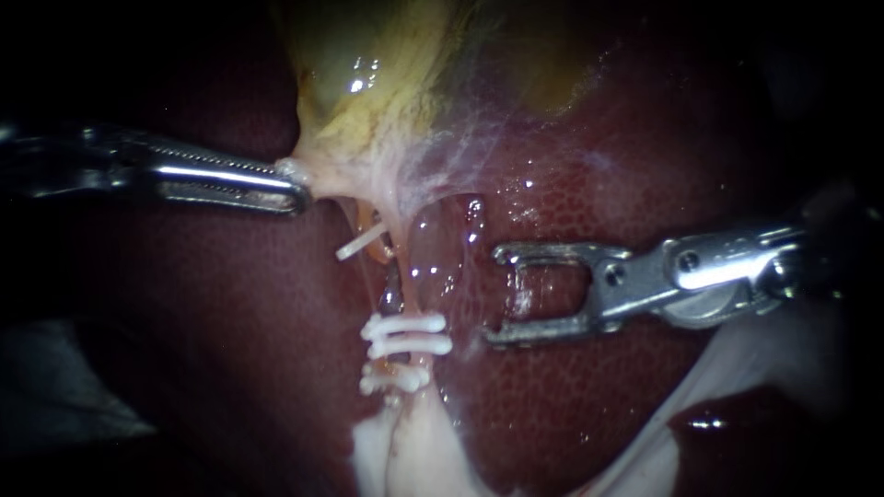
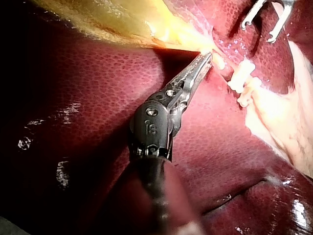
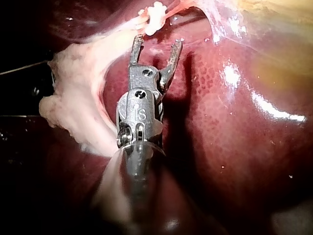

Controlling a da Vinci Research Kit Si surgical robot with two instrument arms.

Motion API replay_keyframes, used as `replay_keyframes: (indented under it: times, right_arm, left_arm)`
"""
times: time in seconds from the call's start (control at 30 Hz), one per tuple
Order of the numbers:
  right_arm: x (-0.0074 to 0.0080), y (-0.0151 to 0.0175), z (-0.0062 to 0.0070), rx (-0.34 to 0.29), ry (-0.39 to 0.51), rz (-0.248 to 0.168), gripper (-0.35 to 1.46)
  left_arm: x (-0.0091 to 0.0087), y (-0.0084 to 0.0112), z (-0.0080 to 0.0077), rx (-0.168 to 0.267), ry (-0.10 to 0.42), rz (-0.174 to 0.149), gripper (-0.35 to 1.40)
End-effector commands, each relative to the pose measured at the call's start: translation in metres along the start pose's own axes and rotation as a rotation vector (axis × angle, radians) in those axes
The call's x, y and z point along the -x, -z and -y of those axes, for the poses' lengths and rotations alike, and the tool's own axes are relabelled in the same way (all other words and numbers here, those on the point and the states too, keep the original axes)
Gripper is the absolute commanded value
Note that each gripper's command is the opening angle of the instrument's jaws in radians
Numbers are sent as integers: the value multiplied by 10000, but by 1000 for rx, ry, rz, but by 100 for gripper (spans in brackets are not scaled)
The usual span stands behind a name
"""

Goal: Going back second clip right tube

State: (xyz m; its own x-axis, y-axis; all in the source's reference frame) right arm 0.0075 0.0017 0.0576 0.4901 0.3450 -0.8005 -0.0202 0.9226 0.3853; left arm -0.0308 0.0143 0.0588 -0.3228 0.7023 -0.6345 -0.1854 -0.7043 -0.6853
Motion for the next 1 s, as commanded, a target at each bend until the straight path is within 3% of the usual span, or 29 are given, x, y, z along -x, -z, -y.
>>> replay_keyframes:
  times: [0.03, 0.23, 0.5, 0.77, 1.0]
  right_arm:
    - [-3, 4, 0, 1, 14, 1, 50]
    - [-11, 22, -2, 0, 35, 2, 50]
    - [-10, 33, -3, -8, 47, 1, 50]
    - [-9, 35, -3, -17, 53, -1, 50]
    - [-8, 35, -2, -17, 54, -1, 50]
  left_arm:
    - [0, 0, 0, 1, 0, 0, -35]
    - [0, 0, 1, -2, 0, 0, -35]
    - [6, -7, 12, -5, -4, 0, -35]
    - [22, -34, 31, -16, -8, 2, -35]
    - [32, -49, 39, -27, -7, 10, -35]
